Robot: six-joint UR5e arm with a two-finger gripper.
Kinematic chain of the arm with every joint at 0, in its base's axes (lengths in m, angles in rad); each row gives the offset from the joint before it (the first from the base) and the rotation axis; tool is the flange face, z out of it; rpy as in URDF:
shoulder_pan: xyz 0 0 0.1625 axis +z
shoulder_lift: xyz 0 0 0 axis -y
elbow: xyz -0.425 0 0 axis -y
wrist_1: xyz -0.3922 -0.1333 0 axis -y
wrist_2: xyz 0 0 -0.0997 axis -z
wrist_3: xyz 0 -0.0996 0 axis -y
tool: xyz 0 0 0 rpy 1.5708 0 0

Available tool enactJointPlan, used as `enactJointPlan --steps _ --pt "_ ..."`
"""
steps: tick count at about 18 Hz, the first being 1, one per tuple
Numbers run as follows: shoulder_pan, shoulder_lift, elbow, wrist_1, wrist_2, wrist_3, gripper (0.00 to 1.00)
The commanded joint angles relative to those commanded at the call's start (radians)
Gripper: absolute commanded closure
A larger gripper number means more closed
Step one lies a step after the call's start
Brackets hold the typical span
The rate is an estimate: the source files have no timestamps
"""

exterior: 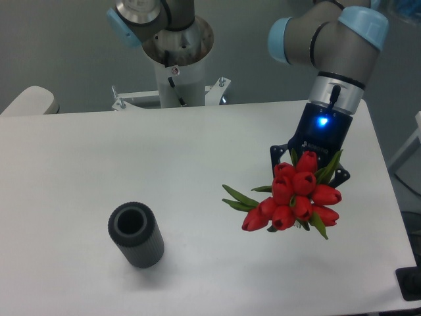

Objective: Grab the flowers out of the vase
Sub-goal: 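Carry the tulip bouquet away from the vase across the table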

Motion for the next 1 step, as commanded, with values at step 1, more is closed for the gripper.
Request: enactJointPlan --steps 1 --pt "0.000 0.002 0.000 0.000 0.002 0.002 0.77"
